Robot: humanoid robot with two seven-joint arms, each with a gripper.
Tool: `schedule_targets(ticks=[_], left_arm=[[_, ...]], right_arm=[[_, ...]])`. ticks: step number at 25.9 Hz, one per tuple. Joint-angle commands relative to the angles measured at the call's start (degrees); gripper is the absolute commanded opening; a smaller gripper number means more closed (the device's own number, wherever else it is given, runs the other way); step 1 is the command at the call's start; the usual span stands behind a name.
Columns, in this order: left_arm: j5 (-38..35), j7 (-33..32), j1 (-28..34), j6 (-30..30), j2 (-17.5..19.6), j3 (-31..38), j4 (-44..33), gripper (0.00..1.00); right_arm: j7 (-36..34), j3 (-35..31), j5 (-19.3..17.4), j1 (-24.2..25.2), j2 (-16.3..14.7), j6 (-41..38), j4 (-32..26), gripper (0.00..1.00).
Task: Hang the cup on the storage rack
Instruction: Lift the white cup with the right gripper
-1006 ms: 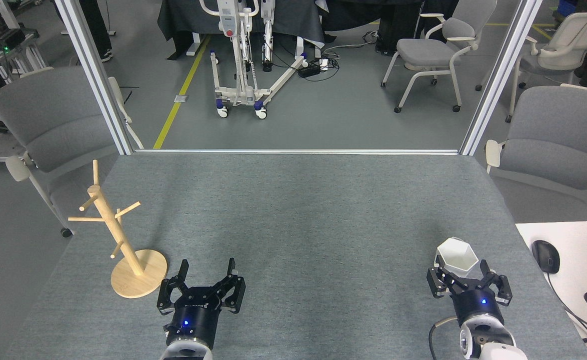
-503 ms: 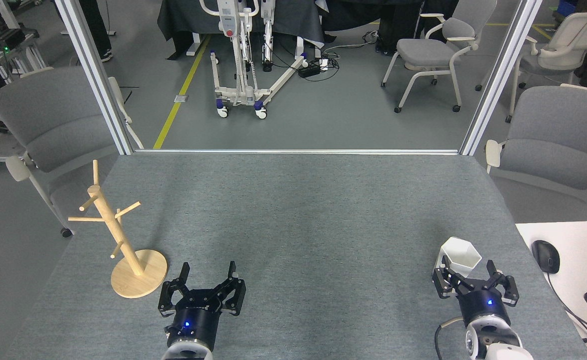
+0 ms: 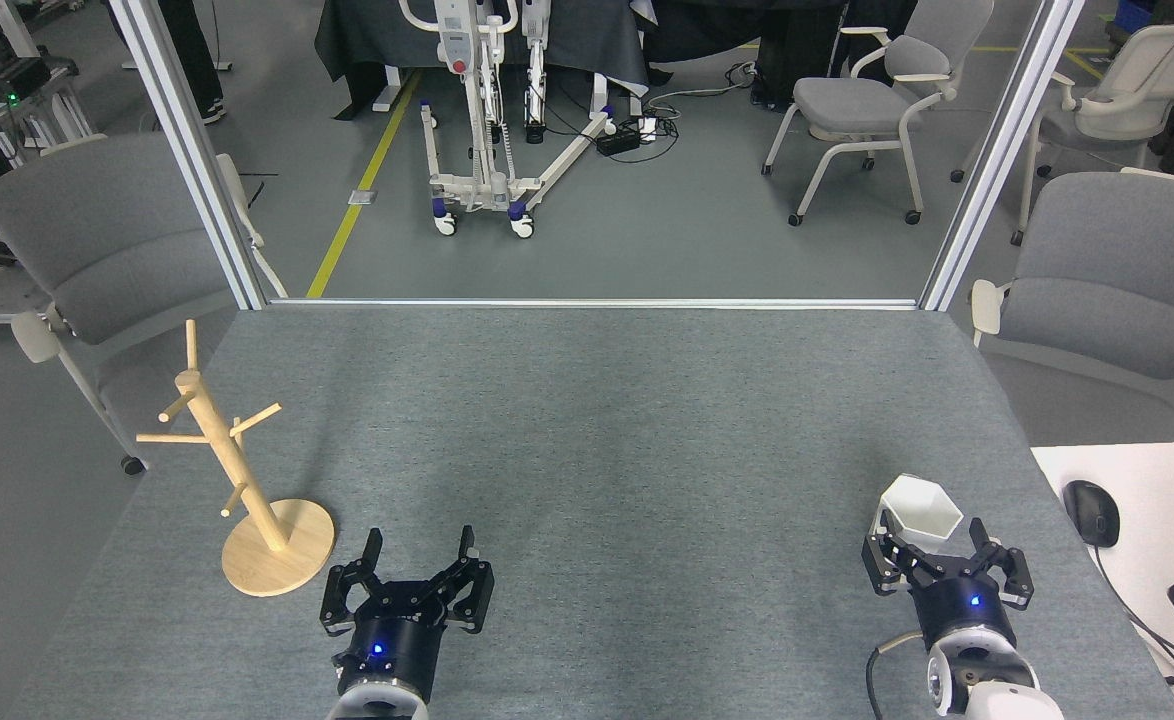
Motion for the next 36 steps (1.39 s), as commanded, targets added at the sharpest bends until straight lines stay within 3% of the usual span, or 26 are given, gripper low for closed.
schedule_targets(ticks=[1, 22, 36], left_arm=[[0.0, 0.0, -0.04, 0.02, -0.05, 0.0, 0.57, 0.99], [0.18, 0.0, -0.83, -0.16, 0.39, 0.0, 1.89, 0.99], [0.18, 0.0, -1.27, -0.16, 0.3, 0.0, 1.98, 0.99]], right_arm=[[0.08, 0.46, 0.16, -0.12, 0.35, 0.13, 0.05, 0.99], [-0.01, 3.09, -0.54, -0.12, -0.88, 0.13, 0.4, 0.99], [-0.01, 3.71, -0.54, -5.31, -1.32, 0.31, 7.61, 0.99]])
